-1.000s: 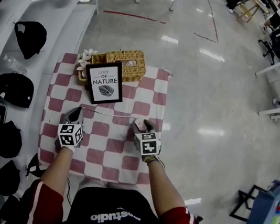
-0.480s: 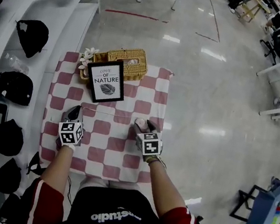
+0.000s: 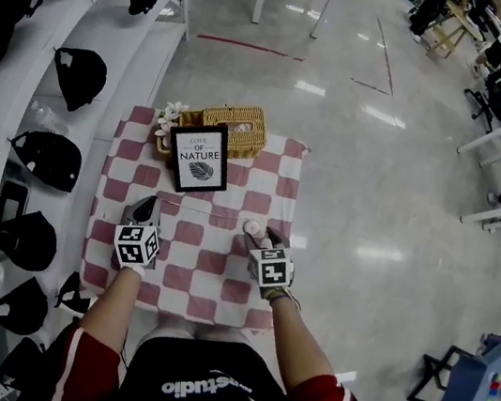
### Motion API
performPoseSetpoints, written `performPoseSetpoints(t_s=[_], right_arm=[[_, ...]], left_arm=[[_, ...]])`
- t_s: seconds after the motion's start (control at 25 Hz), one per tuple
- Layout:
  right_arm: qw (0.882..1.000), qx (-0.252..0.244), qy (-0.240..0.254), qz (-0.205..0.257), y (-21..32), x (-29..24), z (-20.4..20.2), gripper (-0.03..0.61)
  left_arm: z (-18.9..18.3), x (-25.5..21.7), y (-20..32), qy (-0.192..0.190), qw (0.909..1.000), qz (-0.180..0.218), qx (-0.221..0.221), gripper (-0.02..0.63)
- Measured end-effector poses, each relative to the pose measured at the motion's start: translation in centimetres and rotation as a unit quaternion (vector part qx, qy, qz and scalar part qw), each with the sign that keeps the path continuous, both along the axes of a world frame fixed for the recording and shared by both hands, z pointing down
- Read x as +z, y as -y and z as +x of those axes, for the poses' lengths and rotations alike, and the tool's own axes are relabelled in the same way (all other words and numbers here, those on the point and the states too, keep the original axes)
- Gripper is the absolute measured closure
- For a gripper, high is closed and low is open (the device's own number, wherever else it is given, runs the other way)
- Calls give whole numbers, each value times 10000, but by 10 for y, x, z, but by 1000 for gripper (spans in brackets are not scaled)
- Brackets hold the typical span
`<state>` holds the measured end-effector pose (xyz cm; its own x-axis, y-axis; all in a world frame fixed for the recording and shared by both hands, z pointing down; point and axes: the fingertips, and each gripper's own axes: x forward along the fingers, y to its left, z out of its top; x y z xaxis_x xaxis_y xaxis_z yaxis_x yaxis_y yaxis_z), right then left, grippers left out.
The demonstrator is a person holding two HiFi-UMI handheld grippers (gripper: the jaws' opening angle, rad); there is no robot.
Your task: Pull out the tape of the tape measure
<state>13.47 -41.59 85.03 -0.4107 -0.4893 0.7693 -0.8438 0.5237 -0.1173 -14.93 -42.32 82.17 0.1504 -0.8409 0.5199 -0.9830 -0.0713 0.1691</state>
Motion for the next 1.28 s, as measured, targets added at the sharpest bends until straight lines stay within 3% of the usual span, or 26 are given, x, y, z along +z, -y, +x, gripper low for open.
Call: performPoseSetpoints(t_s=[0.32,0.6,0.88,1.28], right_arm=[[9996,-185,110,181,1,-39,-5,341],[9987,-164,48,479,-1,-72,-1,341],[9968,-99,-70,788,-36,-119,1,342],[9947,318,263,940,-108,-165,3,342]], left_arm=[[10,-47,-22,-173,9996,178,-125,604],[3,-89,-28,-191,9986,484,50,604],[0,-145,-60,-276,9950,891,368,604],[-14,-197,-113,-203,9904,1260,524,604]])
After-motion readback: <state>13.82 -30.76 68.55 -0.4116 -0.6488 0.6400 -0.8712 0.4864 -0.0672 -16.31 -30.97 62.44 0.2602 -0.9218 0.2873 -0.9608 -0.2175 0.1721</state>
